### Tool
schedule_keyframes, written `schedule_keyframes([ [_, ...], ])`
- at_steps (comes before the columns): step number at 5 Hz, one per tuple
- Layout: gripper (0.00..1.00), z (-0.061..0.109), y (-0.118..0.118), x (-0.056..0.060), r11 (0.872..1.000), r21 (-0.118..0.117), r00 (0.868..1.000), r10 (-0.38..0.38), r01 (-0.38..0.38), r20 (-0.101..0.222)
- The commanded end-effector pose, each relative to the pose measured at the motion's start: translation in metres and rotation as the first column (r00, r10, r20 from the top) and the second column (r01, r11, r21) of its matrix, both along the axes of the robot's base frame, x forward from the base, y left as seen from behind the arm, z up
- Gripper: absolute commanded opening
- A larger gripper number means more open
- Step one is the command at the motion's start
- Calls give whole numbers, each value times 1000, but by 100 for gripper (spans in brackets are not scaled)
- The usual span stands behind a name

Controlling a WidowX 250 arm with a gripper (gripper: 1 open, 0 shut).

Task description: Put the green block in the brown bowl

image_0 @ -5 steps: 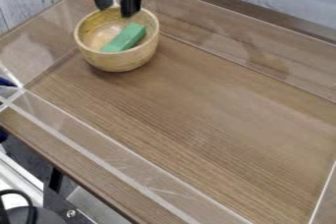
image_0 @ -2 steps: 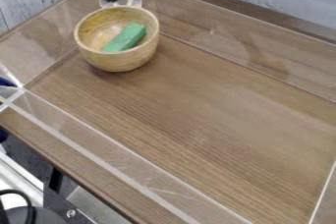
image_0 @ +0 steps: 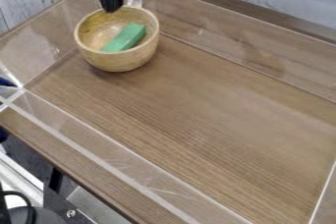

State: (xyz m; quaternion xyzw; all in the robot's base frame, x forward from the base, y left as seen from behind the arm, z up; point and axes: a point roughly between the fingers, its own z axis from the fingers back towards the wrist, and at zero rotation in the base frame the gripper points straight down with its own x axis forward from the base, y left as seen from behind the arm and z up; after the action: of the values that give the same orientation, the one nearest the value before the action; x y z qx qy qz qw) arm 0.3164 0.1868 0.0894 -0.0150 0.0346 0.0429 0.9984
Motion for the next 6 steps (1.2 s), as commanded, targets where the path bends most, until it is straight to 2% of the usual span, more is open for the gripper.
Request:
schedule_keyframes([
  [1, 0, 15, 10, 9, 999, 42, 999, 6, -9, 53],
  [2, 100, 17, 9, 9, 999, 41, 999, 6, -8, 50],
  [3, 0, 14, 9, 11, 999, 38, 999, 6, -7, 44],
  [4, 100, 15, 8, 12, 999, 37, 999, 5, -7, 40],
  [5, 100, 17, 7, 13, 999, 36, 999, 6, -7, 37],
  [6, 100, 33, 3, 12, 999, 36, 998, 6, -8, 65],
])
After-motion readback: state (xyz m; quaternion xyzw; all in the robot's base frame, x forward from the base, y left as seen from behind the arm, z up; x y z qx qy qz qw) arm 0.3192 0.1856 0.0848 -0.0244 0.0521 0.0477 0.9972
